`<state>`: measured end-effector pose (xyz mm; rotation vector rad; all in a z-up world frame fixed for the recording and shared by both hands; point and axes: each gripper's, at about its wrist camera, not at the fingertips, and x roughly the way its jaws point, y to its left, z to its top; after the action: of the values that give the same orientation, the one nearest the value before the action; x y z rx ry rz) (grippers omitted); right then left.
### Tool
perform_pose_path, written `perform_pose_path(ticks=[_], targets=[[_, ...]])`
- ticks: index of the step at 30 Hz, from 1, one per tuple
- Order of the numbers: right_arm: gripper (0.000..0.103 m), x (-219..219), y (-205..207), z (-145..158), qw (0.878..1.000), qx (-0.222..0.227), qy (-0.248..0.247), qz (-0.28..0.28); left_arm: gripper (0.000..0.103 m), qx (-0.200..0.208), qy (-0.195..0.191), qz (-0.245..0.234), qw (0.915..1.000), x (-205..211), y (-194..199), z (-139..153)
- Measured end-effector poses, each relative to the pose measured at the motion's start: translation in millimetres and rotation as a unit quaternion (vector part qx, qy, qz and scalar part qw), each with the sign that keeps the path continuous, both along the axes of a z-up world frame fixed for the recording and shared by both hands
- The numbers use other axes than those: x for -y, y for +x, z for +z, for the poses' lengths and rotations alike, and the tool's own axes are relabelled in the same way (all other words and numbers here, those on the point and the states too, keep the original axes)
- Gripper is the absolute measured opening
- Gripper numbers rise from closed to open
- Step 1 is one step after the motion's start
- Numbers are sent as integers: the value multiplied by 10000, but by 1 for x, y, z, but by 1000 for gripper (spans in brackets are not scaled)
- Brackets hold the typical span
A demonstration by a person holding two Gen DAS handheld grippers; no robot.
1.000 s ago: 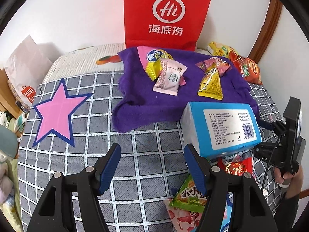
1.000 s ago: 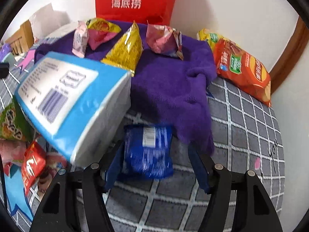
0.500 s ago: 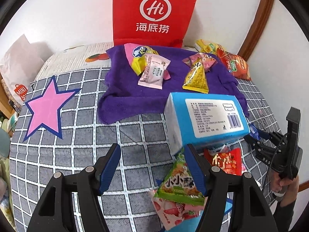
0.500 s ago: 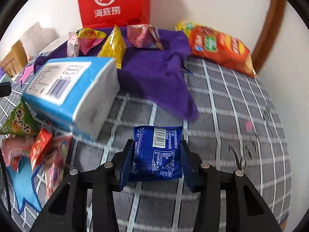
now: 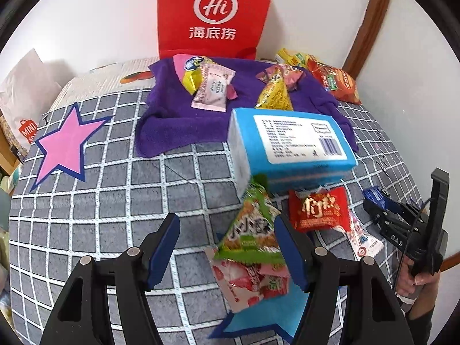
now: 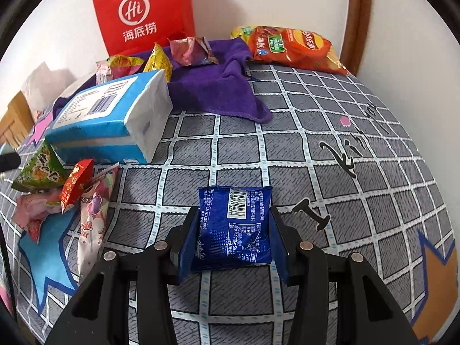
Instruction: Organize snacks
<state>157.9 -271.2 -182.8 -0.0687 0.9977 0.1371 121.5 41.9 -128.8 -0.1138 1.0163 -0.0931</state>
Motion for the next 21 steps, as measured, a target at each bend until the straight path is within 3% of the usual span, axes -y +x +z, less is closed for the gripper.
perform_pose_path(ticks=[7,12,21], targets=[[47,-1,-8,-2,9997,233,-17,-46,66,-26,-37,-222,9997,11,-2,-7],[48,-2,-8,-2,9997,239,-54,-54,66,-67,-346,-345,9988,14,6,-15],[50,-3,-6,-3,9997,232,-16,-21,64,-267,-181,-394,9987,26,22,-39]])
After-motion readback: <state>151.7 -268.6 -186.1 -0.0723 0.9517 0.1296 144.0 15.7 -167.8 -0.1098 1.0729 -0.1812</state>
